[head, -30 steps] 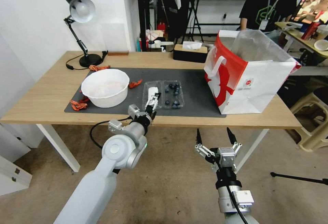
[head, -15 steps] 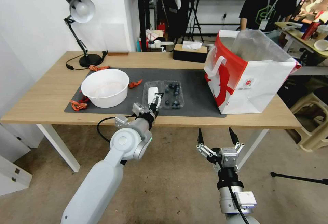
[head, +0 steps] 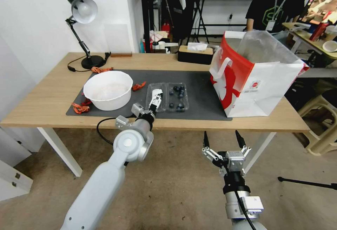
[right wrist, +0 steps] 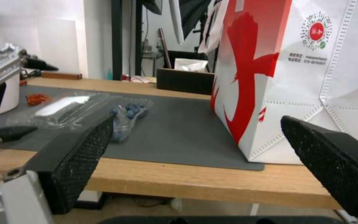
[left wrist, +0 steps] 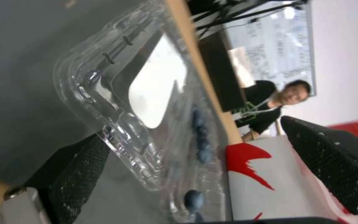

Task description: Close the takeout container lid, then place the container into the takeout bag.

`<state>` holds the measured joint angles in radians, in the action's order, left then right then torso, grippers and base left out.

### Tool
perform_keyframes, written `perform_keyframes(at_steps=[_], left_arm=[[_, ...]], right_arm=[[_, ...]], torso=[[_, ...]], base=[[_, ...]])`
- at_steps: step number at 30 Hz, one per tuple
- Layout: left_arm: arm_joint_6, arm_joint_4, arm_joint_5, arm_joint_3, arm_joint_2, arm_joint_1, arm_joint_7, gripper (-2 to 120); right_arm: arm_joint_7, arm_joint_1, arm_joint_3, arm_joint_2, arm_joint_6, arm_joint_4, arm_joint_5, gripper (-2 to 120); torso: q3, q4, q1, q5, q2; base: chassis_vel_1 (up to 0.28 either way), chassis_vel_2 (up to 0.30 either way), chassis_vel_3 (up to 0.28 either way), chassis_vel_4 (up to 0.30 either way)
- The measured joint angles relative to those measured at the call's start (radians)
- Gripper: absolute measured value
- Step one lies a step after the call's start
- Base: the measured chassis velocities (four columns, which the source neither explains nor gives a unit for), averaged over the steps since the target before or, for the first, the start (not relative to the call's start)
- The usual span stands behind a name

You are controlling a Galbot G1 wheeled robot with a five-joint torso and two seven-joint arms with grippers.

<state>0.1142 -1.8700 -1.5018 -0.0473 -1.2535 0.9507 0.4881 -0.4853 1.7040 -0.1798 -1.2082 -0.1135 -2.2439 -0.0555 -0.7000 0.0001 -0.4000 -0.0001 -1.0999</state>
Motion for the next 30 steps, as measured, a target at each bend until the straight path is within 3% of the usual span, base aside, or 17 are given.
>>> perform_keyframes(at_steps=[3, 5, 8, 12, 23, 30], left_arm=[[0.006, -0.002, 0.025, 0.006, 0.004, 0.003, -0.019, 100], [0.03, -0.015, 0.111, 0.032, 0.02, 0.007, -0.077, 100], [0.048, -0.023, 0.164, 0.053, 0.032, 0.007, -0.112, 100], [0.061, -0.031, 0.198, 0.07, 0.044, -0.002, -0.147, 100], [0.068, -0.027, 0.151, 0.119, 0.055, -0.076, -0.17, 100], [0.062, 0.001, 0.058, 0.154, 0.038, -0.143, -0.157, 100]], right_arm=[[0.0, 0.001, 0.0, 0.0, -0.001, 0.001, -0.001, 100], [0.0, 0.003, 0.001, -0.002, -0.004, 0.003, -0.004, 100], [0.001, 0.003, 0.001, -0.003, -0.006, 0.003, -0.006, 100], [0.001, 0.002, 0.001, -0.004, -0.006, 0.003, -0.007, 100], [0.002, 0.003, -0.002, -0.009, -0.008, 0.01, -0.011, 100], [0.001, 0.006, -0.01, -0.013, -0.012, 0.015, -0.013, 100]], torso=[[0.0, 0.0, 0.0, 0.0001, 0.0], [0.0, 0.0, 0.0, 0.0, 0.0], [0.0, -0.0001, 0.0, 0.0, 0.0], [0.0, 0.0, 0.0, 0.0, 0.0], [0.0, -0.0002, 0.0, 0.0001, 0.0], [0.0, -0.0002, 0.0, 0.0002, 0.0]], base=[[0.0, 0.0, 0.0, 0.0], [0.0, 0.0, 0.0, 0.0], [0.0, 0.0, 0.0, 0.0], [0.0, 0.0, 0.0, 0.0], [0.0, 0.0, 0.0, 0.0], [0.0, 0.0, 0.0, 0.0]])
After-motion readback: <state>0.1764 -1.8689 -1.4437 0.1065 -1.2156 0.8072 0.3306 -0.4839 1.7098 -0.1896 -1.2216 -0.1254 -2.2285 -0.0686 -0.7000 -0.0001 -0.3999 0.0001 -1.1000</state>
